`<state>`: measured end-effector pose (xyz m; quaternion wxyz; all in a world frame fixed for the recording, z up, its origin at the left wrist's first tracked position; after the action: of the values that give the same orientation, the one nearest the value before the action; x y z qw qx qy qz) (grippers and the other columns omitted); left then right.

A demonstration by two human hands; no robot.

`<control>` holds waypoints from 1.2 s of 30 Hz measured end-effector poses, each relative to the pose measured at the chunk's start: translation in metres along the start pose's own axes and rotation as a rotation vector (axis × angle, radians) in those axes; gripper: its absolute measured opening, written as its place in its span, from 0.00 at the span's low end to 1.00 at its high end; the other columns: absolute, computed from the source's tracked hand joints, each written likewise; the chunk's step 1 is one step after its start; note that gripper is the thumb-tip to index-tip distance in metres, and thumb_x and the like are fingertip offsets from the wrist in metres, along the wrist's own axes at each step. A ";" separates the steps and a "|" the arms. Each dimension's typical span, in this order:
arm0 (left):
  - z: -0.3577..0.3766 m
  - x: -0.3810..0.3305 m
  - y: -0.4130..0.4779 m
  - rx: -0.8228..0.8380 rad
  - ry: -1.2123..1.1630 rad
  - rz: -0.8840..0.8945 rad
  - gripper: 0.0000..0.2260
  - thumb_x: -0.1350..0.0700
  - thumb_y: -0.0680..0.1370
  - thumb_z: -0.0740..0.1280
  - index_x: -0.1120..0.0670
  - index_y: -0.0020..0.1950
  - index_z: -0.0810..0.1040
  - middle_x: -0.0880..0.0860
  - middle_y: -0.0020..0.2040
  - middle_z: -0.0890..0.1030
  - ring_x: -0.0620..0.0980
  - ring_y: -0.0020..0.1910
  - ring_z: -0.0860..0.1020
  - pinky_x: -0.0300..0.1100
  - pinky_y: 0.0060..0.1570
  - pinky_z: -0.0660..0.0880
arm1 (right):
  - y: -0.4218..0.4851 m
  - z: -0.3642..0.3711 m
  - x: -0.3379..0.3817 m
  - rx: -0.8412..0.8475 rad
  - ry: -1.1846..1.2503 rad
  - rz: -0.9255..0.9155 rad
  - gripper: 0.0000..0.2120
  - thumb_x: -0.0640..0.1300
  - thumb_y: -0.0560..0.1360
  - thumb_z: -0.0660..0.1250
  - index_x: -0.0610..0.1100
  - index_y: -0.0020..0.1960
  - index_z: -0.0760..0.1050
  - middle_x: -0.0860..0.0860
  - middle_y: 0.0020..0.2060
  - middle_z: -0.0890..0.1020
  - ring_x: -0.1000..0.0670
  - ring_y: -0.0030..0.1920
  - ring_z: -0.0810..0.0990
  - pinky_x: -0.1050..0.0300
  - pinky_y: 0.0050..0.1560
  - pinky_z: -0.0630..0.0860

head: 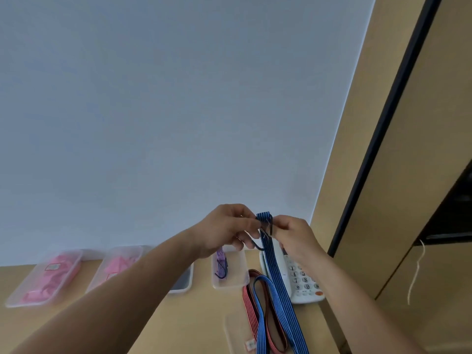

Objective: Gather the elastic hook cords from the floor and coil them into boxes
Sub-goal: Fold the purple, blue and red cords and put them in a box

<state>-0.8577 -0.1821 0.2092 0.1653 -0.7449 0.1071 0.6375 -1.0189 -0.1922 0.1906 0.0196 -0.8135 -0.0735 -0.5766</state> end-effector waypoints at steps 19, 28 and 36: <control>-0.016 -0.016 0.004 -0.209 -0.209 0.078 0.04 0.61 0.80 0.66 0.62 0.49 0.76 0.58 0.38 0.82 0.53 0.33 0.80 0.42 0.33 0.77 | -0.022 0.023 0.023 -0.005 0.220 -0.184 0.09 0.43 0.82 0.61 0.40 0.49 0.77 0.46 0.36 0.85 0.51 0.29 0.76 0.57 0.34 0.76; -0.005 -0.006 0.010 -0.143 -0.249 -0.017 0.09 0.54 0.81 0.66 0.61 0.51 0.77 0.56 0.41 0.84 0.52 0.37 0.81 0.43 0.34 0.76 | -0.021 0.021 0.019 -0.110 0.127 -0.212 0.14 0.45 0.83 0.57 0.42 0.45 0.76 0.49 0.33 0.83 0.53 0.26 0.75 0.60 0.30 0.76; -0.001 -0.016 0.014 -0.009 -0.130 0.097 0.11 0.54 0.83 0.61 0.58 0.60 0.79 0.53 0.55 0.85 0.54 0.53 0.83 0.41 0.45 0.78 | -0.015 0.020 0.004 -0.141 0.137 -0.137 0.15 0.48 0.83 0.58 0.42 0.45 0.77 0.50 0.30 0.82 0.53 0.26 0.75 0.60 0.28 0.75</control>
<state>-0.8649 -0.1957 0.2240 0.1377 -0.6965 0.1293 0.6923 -1.0008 -0.1745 0.1870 -0.0718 -0.7646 -0.0867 -0.6346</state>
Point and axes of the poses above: each hand's wrist, its own y-axis towards the middle knuckle, its own z-axis out of the palm, x = y × z, the point moved 6 cm from there along y, towards the middle knuckle
